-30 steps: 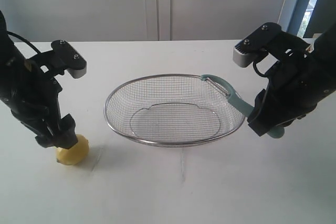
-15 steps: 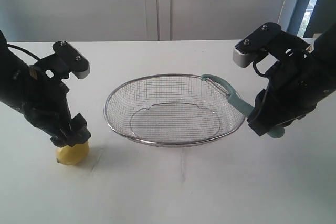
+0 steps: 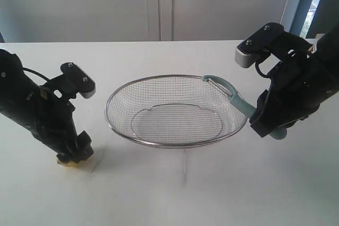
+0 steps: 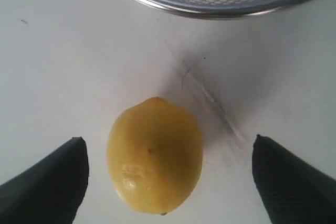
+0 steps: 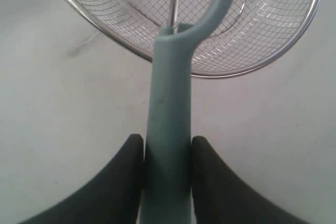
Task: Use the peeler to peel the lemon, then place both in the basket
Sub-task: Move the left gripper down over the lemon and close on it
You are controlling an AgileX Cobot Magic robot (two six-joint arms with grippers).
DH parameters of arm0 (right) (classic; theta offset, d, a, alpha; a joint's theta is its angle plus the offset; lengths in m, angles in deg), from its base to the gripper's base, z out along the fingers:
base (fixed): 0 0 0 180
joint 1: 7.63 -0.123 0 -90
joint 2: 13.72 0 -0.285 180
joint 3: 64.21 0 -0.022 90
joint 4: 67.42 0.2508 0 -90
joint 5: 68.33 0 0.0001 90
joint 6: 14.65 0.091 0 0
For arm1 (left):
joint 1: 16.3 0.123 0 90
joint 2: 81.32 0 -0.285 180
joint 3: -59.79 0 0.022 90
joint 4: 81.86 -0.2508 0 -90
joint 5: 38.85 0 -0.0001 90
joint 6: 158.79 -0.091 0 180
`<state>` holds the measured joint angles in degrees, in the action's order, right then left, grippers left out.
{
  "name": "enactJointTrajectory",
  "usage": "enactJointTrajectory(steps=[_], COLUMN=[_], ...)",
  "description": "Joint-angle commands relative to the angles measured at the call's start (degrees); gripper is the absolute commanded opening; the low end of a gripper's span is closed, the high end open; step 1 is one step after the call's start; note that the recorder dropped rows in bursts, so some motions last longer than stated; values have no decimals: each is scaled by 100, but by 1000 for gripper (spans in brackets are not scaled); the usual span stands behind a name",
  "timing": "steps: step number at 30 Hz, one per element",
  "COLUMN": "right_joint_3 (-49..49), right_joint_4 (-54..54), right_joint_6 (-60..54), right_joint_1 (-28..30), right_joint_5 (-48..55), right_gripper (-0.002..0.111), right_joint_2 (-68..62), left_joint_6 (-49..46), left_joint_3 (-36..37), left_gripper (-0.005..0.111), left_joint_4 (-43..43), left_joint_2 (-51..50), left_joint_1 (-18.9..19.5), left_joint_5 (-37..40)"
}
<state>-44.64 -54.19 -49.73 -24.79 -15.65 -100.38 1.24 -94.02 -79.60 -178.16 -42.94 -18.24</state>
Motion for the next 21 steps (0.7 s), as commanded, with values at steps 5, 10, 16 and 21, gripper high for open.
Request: enactJointTrajectory(steps=[5,10,16,21], right_joint_3=[14,14,14,14], right_joint_4=[18,18,18,18], right_joint_6=[-51,-51,-40,34], right_joint_1=[-17,-17,-17,-17], right_joint_5=[-54,-54,-55,-55], right_gripper=[0,0,0,0], right_joint_2=[49,49,49,49], left_joint_6=[-5,-5,-5,-5], left_joint_3=[43,43,43,43], left_gripper=[86,86,86,86], left_joint_4=[90,90,90,90], left_joint_2=[-422,-600,-748,-927], left_joint_1=[-24,-24,-24,-24], left_joint_5=[-129,-275,-301,-301])
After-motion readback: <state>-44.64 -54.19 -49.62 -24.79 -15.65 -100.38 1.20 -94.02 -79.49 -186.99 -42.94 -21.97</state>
